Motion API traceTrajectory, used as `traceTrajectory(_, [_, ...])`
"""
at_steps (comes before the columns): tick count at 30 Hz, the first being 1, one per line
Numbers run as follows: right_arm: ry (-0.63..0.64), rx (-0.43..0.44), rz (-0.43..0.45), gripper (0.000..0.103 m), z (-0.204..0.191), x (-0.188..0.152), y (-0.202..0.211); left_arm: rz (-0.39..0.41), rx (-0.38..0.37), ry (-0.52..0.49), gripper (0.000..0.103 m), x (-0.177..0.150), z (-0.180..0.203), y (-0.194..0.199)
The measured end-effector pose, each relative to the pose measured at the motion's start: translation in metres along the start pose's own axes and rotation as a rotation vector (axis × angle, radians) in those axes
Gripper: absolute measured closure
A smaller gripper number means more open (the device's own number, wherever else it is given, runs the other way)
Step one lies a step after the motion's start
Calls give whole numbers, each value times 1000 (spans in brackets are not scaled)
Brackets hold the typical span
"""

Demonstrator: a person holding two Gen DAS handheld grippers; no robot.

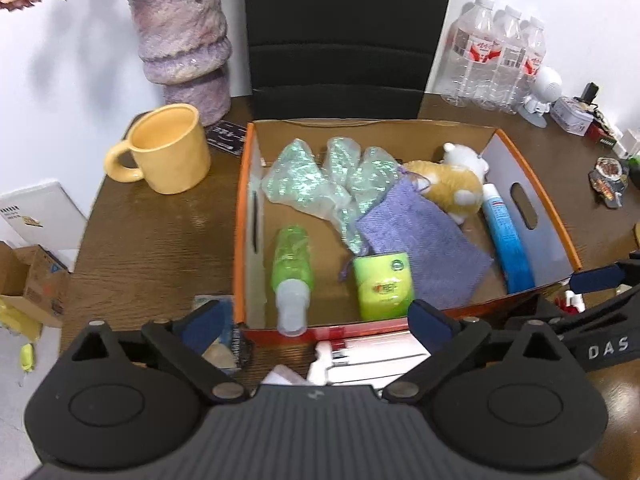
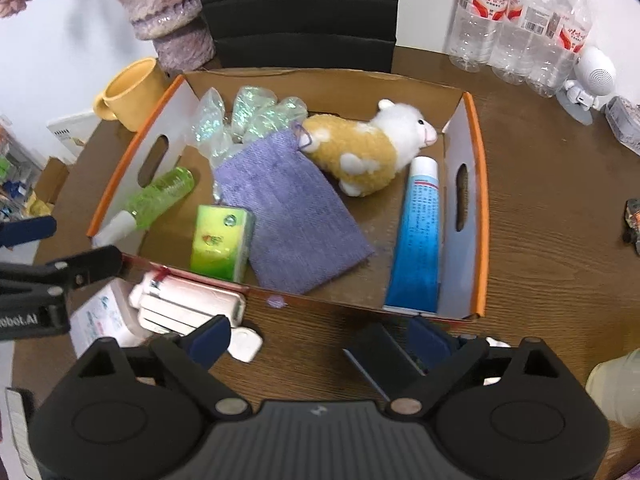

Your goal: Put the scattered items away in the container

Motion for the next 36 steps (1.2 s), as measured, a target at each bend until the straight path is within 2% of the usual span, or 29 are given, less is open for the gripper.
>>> traceTrajectory(3, [-18,8,5,8,6,0,1,-13,-21,16,1,0,3,-4])
traceTrajectory(11, [-43,46,12,8,14,-7,-3,-19,3,18,1,-10,0,-6])
traceTrajectory(19, [-24,120,100,8,7,-27,13,78,-23,-26,0,-26,11,18])
traceTrajectory(22, [-31,146,135,8,5,-40,18,145,-16,-30,0,-40,16,35])
traceTrajectory(25, [-19,175,218,8,-4,-62,31,262,-26,-38,0,-63,23,63])
traceTrajectory(31, [35,182,337,4,-20,-125,32,369,-14,-47,0,-144,35,70])
traceTrajectory(34, [34,133,369,4,-19,-151,19,353,15,-55,0,-180,40,56])
traceTrajectory(36, [21,91,408,4,-19,-164,14,347,-6,-51,0,-193,44,47])
Point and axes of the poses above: each gripper's, at about its wrist camera, not at the fingertips, and y roughly against the way its jaws point, z to its right, x to its top, the point moved 6 cm from there along -y, roughly the way its jaws point, and after that the axes turned 2 degrees about x, right-handed, at the moved point
